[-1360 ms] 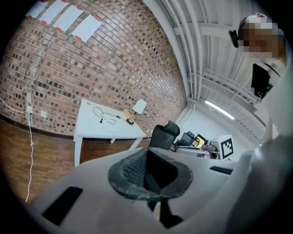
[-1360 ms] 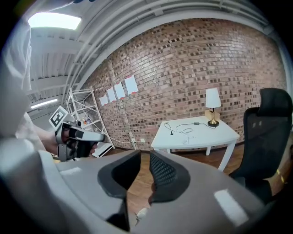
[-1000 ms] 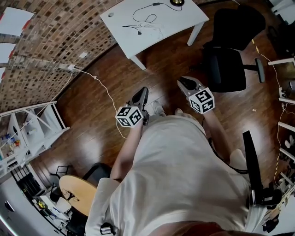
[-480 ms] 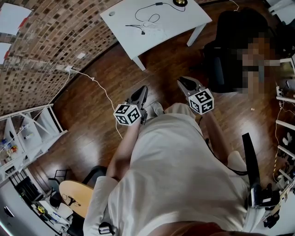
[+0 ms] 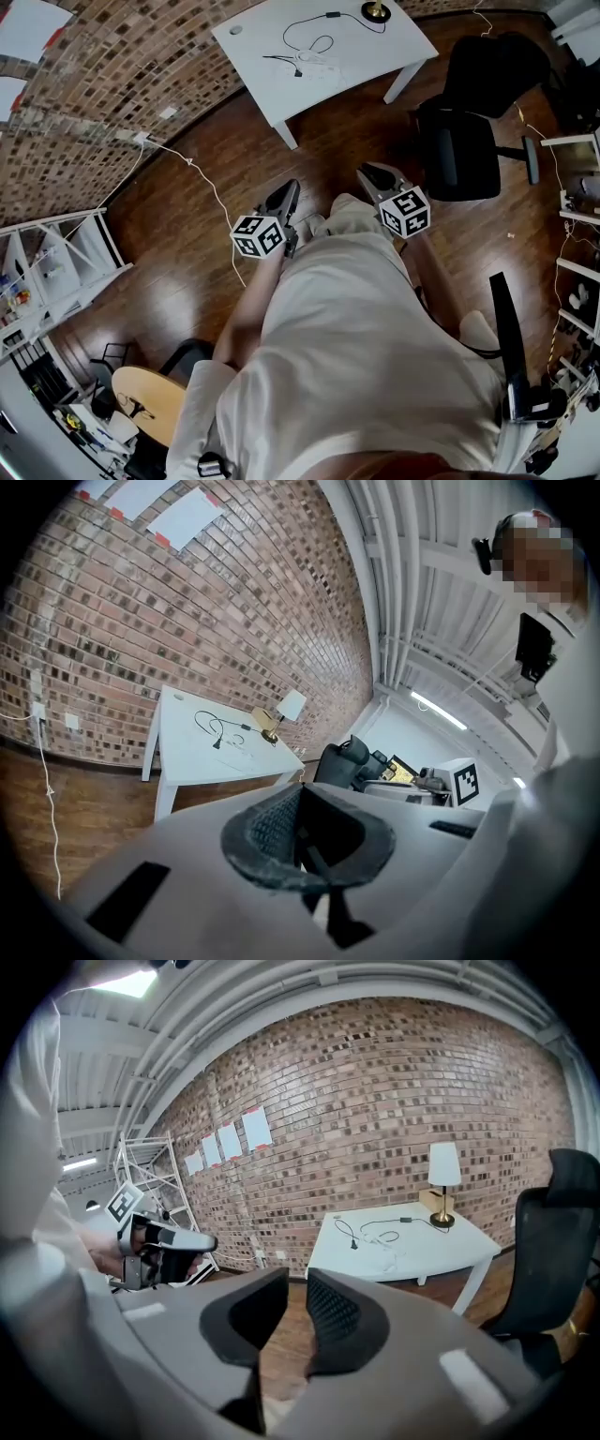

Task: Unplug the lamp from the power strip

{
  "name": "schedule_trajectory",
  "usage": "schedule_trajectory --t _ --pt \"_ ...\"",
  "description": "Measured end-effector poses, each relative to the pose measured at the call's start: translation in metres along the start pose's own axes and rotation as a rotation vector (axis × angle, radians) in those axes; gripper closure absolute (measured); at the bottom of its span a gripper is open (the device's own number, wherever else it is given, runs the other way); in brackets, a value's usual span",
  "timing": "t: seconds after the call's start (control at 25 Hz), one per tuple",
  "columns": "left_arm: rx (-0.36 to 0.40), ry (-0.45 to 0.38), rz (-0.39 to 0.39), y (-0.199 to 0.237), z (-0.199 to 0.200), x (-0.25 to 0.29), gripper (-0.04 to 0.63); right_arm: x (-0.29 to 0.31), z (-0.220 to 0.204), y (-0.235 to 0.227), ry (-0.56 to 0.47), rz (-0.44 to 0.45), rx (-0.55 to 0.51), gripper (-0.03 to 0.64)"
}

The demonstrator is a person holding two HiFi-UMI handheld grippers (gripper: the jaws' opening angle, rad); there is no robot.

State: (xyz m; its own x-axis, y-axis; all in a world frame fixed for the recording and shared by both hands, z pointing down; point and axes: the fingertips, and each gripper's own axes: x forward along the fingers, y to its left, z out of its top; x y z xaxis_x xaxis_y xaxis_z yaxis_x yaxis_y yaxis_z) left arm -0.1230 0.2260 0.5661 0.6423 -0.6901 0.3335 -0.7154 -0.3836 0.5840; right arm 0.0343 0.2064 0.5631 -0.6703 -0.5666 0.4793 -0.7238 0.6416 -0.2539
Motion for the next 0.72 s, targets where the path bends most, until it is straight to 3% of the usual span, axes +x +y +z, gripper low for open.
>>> schedule_trajectory --t 0.36,0.72 --pt "-0.008 -0.041 0.064 -0.002 0.026 0.031 0.592 0.015 0.028 -0.037 0.001 0.068 -0.038 0.565" --pt "-0.001 -0.032 0.108 -0.032 0.037 0.087 0.592 0.017 0.055 -0.1 -0.012 0.145 -0.017 0.565"
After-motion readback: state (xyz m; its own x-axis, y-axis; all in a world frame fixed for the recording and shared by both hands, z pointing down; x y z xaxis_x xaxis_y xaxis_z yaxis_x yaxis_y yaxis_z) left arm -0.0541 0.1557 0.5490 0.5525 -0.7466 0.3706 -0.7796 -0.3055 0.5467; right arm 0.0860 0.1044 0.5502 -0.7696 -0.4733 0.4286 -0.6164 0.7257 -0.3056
